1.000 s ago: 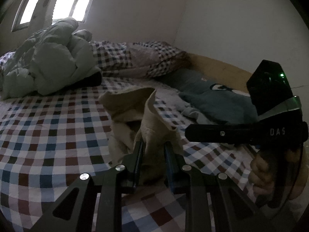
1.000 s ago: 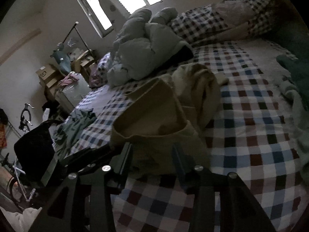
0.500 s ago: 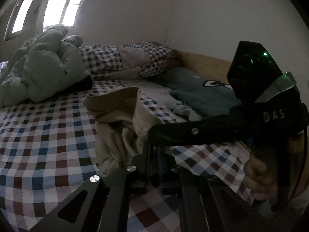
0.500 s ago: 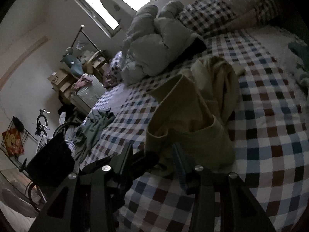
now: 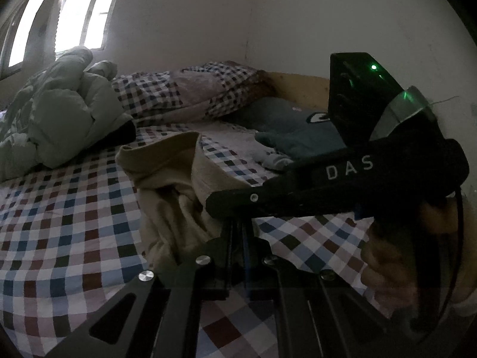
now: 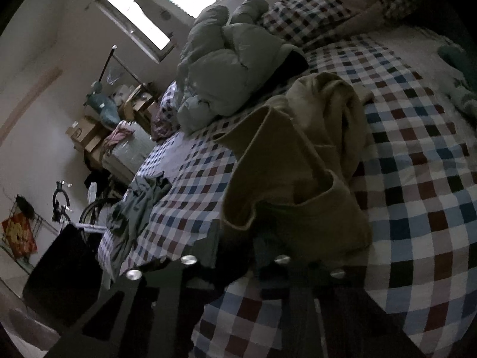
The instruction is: Fold clothes
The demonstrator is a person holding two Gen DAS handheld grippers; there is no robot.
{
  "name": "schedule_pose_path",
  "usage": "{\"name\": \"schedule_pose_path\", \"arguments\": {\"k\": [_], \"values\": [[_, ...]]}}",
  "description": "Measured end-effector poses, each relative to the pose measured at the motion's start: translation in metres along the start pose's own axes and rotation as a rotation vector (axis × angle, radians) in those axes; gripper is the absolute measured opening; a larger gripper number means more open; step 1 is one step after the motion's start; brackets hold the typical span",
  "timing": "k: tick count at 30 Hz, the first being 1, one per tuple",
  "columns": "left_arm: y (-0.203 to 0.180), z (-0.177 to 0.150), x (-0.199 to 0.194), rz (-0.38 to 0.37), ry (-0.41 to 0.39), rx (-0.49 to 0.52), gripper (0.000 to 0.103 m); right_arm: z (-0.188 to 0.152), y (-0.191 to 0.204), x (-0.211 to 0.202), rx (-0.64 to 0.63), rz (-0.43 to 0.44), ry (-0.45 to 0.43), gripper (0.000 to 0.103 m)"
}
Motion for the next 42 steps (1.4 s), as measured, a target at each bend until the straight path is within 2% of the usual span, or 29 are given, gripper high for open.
{"name": "schedule_pose_path", "arguments": {"k": [1,4,7,8,9,11,18,20,23,28,29,30,32,35,36,39,42], "values": [[0.000,0.001,0.000,-0.001,-0.004,-0.003,0.006,0.000,-0.002,0.000,0.002,-0.006,-0.001,0.006],[0.001,0.006,-0.002,0.005,-0.021,-0.015,0.014,0.008,-0.004,-0.009,-0.003,-0.011,-0.031,0.006],[0.007,0.010,0.001,0.018,-0.032,-0.049,0.038,0.021,-0.007,-0.024,-0.009,-0.015,-0.083,0.005],[0.009,0.010,0.001,0.023,-0.036,-0.063,0.052,0.026,-0.008,-0.029,-0.012,-0.017,-0.100,0.005],[0.011,0.011,0.001,0.024,-0.042,-0.074,0.058,0.029,-0.009,-0.034,-0.014,-0.018,-0.114,0.005],[0.012,0.014,0.001,0.039,-0.058,-0.078,0.059,0.036,-0.010,-0.043,-0.021,-0.019,-0.137,0.005],[-0.003,0.028,0.002,0.050,-0.111,0.005,0.073,0.059,-0.015,-0.074,-0.048,-0.026,-0.214,0.005],[-0.008,0.031,0.003,0.046,-0.125,0.023,0.073,0.061,-0.018,-0.079,-0.056,-0.031,-0.218,0.005],[-0.011,0.029,0.014,0.055,-0.105,0.018,0.074,0.062,-0.021,-0.087,-0.065,-0.038,-0.224,0.005],[-0.009,0.015,0.036,0.067,-0.025,-0.035,0.073,0.063,-0.024,-0.098,-0.077,-0.039,-0.238,0.005],[-0.007,0.012,0.039,0.064,-0.014,-0.058,0.070,0.063,-0.024,-0.100,-0.078,-0.036,-0.242,0.005],[-0.005,0.012,0.039,0.059,-0.015,-0.077,0.056,0.064,-0.025,-0.101,-0.079,-0.035,-0.246,0.005],[-0.001,0.013,0.039,0.050,-0.019,-0.114,0.040,0.067,-0.028,-0.106,-0.076,-0.037,-0.256,0.005],[0.002,0.016,0.035,0.036,-0.040,-0.143,0.027,0.070,-0.033,-0.112,-0.065,-0.045,-0.270,0.005],[0.003,0.017,0.033,0.037,-0.047,-0.144,0.019,0.071,-0.035,-0.114,-0.057,-0.045,-0.275,0.005],[0.012,0.021,0.028,0.040,-0.073,-0.187,0.016,0.073,-0.036,-0.117,-0.059,-0.049,-0.283,0.005],[0.030,0.027,0.021,0.054,-0.117,-0.279,0.014,0.075,-0.036,-0.121,-0.064,-0.055,-0.297,0.005]]}}
Point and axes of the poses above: each gripper's, at about its wrist camera, not at the fingertips, and x roughly the way its jaws point, y to its left, z to its top, the point moved 8 cm from there along x, roughly the way its jaws point, and after that the axes turned 13 degrees about -y, right-handed, at the moved point
